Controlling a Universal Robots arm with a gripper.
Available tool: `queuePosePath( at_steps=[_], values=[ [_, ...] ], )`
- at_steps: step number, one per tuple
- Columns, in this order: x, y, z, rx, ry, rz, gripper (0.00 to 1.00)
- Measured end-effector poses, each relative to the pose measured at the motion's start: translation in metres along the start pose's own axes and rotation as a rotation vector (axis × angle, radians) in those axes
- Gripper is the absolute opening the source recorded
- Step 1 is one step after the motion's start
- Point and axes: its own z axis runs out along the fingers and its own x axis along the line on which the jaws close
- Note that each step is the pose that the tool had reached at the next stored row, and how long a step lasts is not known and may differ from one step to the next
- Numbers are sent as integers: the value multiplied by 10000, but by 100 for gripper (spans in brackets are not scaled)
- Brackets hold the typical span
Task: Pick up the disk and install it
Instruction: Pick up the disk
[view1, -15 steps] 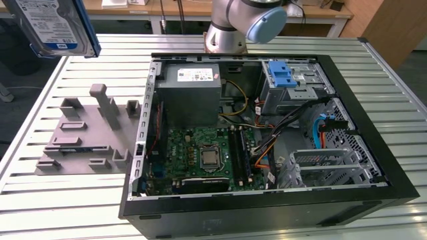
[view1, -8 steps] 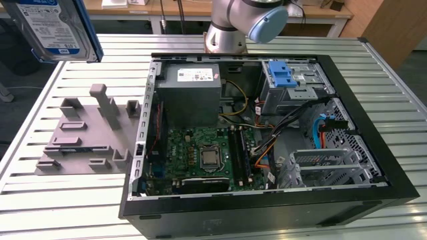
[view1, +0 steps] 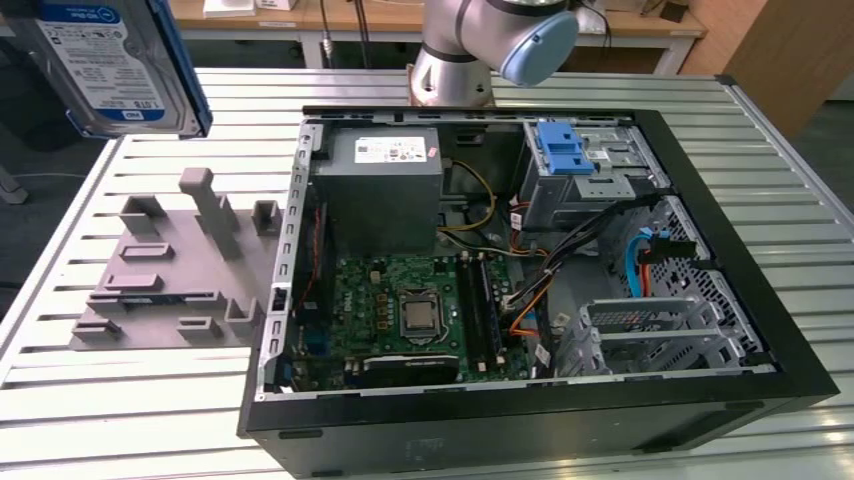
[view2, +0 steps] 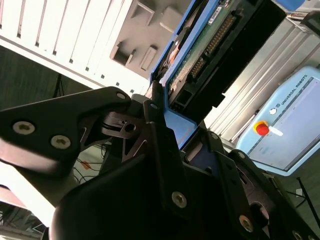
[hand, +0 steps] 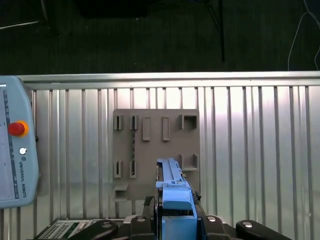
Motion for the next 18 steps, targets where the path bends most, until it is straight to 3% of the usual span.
queuePosePath(
  at_steps=[18],
  values=[
    [-11,-456,-8,-3,0,0,36]
  ],
)
